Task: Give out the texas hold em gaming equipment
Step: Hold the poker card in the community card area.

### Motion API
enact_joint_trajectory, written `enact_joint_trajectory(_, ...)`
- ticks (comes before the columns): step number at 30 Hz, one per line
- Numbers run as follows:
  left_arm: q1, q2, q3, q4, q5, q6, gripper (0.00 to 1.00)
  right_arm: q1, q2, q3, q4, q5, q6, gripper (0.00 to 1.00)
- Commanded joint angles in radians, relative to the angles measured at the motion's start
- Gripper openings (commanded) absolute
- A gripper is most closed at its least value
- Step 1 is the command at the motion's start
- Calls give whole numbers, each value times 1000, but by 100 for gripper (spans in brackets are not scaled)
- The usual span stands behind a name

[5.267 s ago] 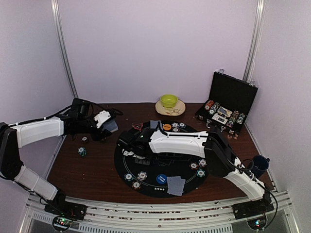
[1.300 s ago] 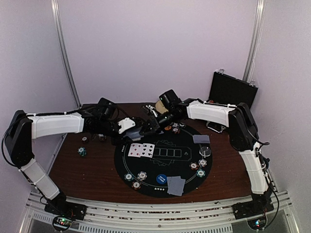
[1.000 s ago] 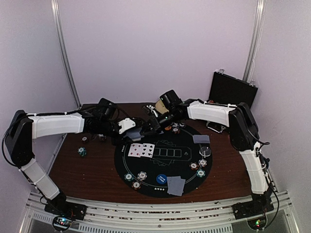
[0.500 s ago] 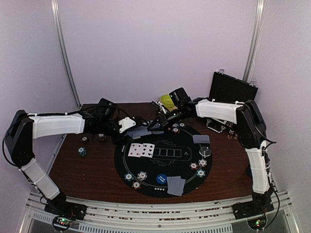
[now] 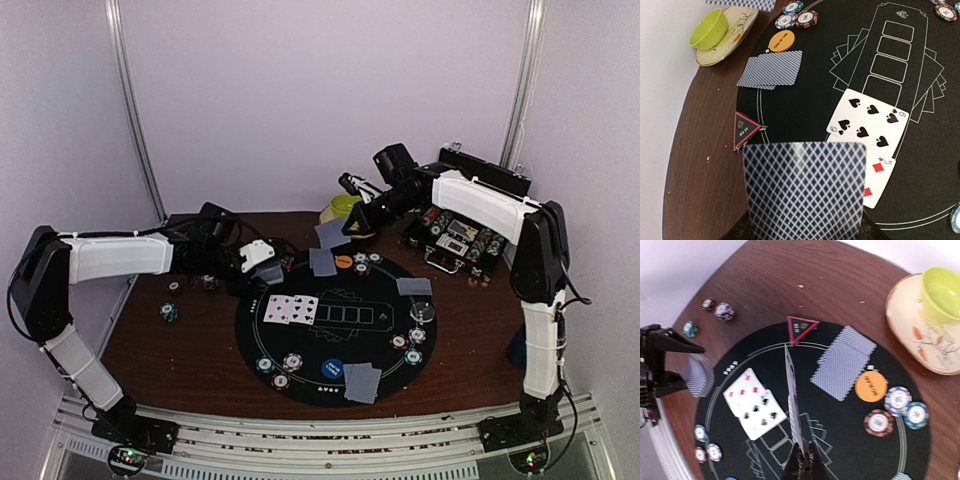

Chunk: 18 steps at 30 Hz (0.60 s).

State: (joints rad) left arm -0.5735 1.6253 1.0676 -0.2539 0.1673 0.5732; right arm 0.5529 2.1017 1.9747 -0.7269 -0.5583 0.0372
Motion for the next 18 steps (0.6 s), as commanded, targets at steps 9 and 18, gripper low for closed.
enact_joint_trajectory(9,71,-99,-11,42,9,-14,54,253,-13,-36,-259,892,-269,0)
enact_joint_trajectory(18,107,-162,-37,47,10,-15,54,414,99,-52,-281,1117,-289,0)
